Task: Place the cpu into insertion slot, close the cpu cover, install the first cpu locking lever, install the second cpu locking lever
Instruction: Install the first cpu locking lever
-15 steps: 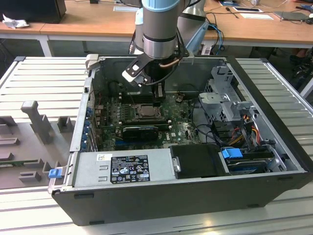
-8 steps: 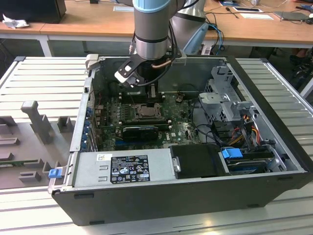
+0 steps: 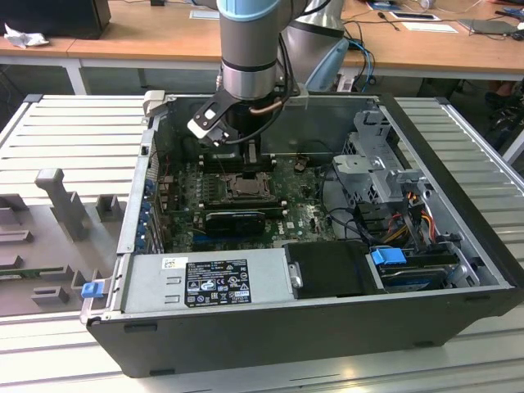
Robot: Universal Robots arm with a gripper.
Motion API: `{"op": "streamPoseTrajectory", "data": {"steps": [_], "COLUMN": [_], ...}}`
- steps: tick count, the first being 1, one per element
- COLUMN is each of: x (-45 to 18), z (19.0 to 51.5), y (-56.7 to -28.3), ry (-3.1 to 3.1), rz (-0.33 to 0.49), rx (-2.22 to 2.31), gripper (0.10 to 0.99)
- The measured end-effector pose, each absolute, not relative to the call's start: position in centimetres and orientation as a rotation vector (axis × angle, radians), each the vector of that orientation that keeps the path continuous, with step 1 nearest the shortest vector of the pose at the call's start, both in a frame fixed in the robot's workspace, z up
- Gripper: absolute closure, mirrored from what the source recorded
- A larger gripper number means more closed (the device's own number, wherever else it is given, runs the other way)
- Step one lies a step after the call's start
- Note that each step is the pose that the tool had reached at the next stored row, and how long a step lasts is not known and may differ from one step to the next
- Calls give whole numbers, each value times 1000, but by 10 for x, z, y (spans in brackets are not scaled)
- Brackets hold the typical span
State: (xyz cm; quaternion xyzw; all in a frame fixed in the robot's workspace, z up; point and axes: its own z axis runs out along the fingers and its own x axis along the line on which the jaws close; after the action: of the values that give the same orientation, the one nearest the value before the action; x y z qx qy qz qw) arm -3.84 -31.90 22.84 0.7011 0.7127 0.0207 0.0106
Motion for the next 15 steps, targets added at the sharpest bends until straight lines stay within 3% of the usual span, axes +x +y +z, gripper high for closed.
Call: {"op": "streamPoseTrajectory", "data": {"steps": [15], "x": [-38], "z": [243], "y": [-319], "ry": [2224], "rz": [65], "rx": [2188], "gripper": [980]}}
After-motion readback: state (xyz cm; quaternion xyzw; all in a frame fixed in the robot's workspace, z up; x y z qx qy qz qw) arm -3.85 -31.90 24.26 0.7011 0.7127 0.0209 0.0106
